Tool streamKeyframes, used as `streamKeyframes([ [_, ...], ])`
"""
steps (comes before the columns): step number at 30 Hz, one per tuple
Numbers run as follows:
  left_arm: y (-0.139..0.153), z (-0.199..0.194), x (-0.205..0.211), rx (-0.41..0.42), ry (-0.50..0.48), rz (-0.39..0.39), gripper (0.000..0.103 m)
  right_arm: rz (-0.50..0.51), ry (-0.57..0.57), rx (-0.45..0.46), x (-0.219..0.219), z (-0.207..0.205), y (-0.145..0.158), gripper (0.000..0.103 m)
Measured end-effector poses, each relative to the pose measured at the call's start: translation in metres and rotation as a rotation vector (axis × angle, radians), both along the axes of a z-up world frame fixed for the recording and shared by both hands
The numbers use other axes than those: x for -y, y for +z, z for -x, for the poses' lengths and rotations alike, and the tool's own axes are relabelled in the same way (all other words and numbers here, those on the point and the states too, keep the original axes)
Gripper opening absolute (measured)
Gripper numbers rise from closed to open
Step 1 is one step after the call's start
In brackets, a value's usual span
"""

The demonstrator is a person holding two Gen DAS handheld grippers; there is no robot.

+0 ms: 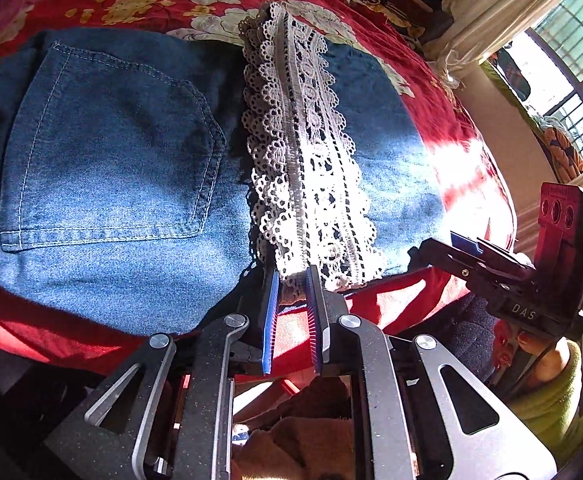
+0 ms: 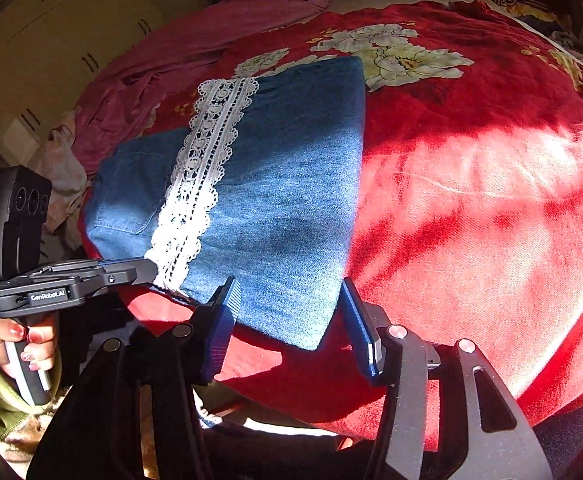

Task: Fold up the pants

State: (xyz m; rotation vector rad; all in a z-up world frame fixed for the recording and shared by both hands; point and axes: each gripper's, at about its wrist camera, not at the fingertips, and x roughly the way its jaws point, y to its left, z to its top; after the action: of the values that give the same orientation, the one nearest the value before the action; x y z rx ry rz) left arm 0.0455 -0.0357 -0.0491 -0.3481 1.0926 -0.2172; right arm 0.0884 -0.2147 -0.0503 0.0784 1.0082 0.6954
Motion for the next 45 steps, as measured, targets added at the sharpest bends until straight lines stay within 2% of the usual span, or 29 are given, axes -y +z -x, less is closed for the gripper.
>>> streamKeyframes([
  [3,0.002,0.000,0.004,0.021,-0.012,-0.050,0.012,0.018,-0.016,0.027,0.004,0.001,0.007,0.050],
  [10,0.009,0.006,0.010,0.055,-0.029,-0.114,0.012,0.033,-0.057,0.117,0.008,0.007,0.026,0.050],
  [16,0.015,0.008,0.008,0.068,-0.024,-0.118,0.015,0.066,-0.007,0.152,-0.015,0.011,0.030,0.050],
  [23,0.018,0.010,0.008,0.073,-0.019,-0.115,0.016,0.137,0.044,0.126,-0.041,0.012,0.018,0.050],
  [25,0.019,0.010,0.007,0.075,-0.017,-0.114,0.021,0.174,0.051,0.101,-0.045,0.010,0.008,0.052],
  [30,0.017,0.011,0.004,0.071,-0.013,-0.108,0.021,0.195,0.063,0.109,-0.050,0.014,0.006,0.059],
  [34,0.021,0.014,0.000,0.082,-0.004,-0.110,0.021,0.159,0.035,0.114,-0.042,0.015,0.018,0.059],
  [36,0.024,0.014,-0.003,0.091,0.004,-0.108,0.026,0.151,0.003,0.131,-0.036,0.015,0.026,0.067],
  [43,0.034,0.019,-0.011,0.119,0.026,-0.103,0.036,0.133,-0.081,0.168,-0.017,0.013,0.044,0.070],
  [45,0.037,0.021,-0.014,0.127,0.035,-0.103,0.039,0.168,-0.112,0.201,-0.016,0.015,0.049,0.077],
])
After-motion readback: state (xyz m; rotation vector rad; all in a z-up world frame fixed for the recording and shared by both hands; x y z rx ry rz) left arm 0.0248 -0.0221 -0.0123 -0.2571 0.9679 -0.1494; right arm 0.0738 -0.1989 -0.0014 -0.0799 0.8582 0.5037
